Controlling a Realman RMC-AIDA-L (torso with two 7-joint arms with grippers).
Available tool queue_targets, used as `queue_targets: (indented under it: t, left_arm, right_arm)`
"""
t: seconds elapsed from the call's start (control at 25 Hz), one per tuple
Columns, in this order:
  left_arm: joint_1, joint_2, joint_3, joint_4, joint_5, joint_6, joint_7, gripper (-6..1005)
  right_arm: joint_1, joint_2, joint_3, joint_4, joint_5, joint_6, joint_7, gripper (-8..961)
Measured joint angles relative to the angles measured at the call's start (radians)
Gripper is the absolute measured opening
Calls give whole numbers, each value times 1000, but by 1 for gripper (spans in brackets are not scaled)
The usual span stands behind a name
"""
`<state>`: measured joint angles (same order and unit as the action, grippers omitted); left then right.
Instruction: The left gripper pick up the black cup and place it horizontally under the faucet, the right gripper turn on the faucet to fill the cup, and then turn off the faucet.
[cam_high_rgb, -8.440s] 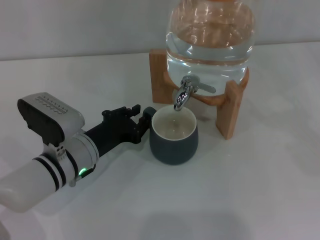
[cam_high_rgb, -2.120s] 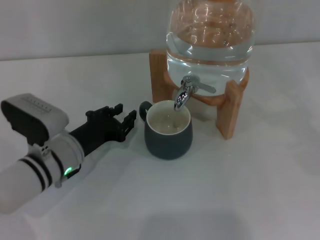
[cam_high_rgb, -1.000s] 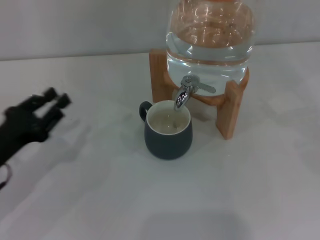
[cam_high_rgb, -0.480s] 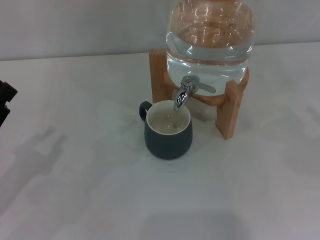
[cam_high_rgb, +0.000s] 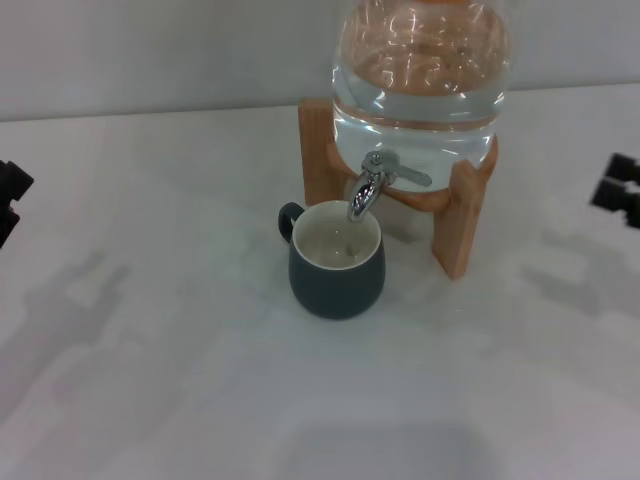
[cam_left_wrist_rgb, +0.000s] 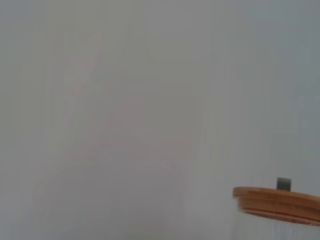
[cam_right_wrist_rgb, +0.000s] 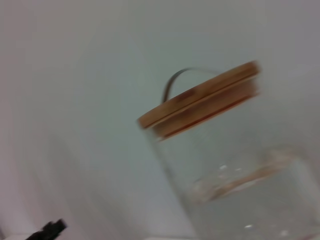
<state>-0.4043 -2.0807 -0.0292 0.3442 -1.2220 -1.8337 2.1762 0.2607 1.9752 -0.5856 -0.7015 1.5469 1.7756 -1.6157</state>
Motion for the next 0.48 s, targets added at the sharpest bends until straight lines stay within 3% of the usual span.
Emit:
queue_targets:
  t: [0.16,0.48]
  left_arm:
    - [2,0,0,0,-1,16,0,391]
    - [9,-1,-3,-6,-2,26,-1,391]
  right_arm:
    - [12,28,-92,-33,22,-6,5,842]
    - [47,32,-284,-20,100,-57,1,842]
